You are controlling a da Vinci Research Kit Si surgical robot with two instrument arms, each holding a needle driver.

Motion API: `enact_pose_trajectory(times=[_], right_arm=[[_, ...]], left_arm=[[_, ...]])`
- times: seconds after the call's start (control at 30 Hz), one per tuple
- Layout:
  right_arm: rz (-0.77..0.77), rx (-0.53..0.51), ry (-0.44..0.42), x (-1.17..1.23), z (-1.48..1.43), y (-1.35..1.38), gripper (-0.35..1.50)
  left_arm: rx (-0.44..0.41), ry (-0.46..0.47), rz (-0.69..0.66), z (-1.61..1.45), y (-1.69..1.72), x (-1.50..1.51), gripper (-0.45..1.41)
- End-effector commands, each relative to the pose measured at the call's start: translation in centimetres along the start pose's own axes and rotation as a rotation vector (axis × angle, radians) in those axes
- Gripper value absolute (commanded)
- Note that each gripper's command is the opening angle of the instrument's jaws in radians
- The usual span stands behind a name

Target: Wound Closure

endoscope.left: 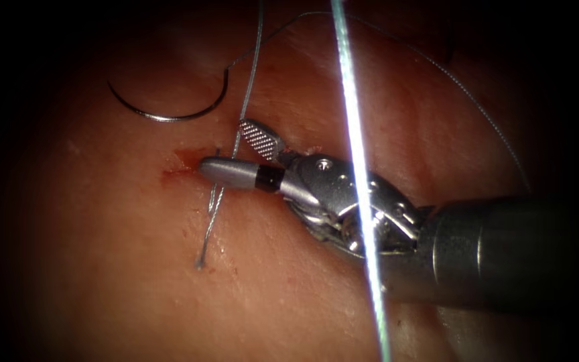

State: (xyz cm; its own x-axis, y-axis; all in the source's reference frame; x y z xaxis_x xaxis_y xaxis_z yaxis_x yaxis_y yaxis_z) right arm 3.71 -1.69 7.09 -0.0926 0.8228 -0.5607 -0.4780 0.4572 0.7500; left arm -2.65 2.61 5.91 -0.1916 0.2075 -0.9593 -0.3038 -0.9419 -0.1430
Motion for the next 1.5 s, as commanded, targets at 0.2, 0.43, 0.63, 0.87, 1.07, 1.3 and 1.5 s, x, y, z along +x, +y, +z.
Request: enact_pose_trajectory(times=[0.2, 0.43, 0.63, 0.87, 1.07, 1.3, 1.5], right_arm=[[0.007, 0.002, 0.000, -0.14, 0.18, 0.07, 1.28], [0.008, 0.004, -0.001, -0.11, 0.16, 0.12, 1.28], [0.007, -0.002, 0.002, -0.12, 0.25, 0.14, 1.28], [0.004, 0.027, -0.013, -0.14, 0.47, 0.08, 1.30], [0.002, 0.024, -0.011, -0.15, 0.58, 0.11, 1.30], [0.001, 0.026, -0.013, -0.14, 0.66, 0.14, 1.30], [0.004, 0.033, -0.017, -0.12, 0.76, 0.10, 1.31]], left_arm=[[-0.001, 0.005, 0.013, 0.05, -0.01, 0.07, -0.45], [0.004, 0.008, 0.022, 0.01, -0.03, 0.15, -0.45], [0.008, 0.009, 0.023, 0.01, 0.03, 0.23, -0.45], [0.012, 0.010, 0.018, 0.04, 0.05, 0.29, -0.45], [0.014, 0.009, 0.018, 0.04, 0.06, 0.30, -0.45], [0.008, 0.015, 0.018, 0.09, 0.11, 0.33, -0.45], [0.002, 0.021, 0.023, 0.13, 0.16, 0.36, -0.45]])
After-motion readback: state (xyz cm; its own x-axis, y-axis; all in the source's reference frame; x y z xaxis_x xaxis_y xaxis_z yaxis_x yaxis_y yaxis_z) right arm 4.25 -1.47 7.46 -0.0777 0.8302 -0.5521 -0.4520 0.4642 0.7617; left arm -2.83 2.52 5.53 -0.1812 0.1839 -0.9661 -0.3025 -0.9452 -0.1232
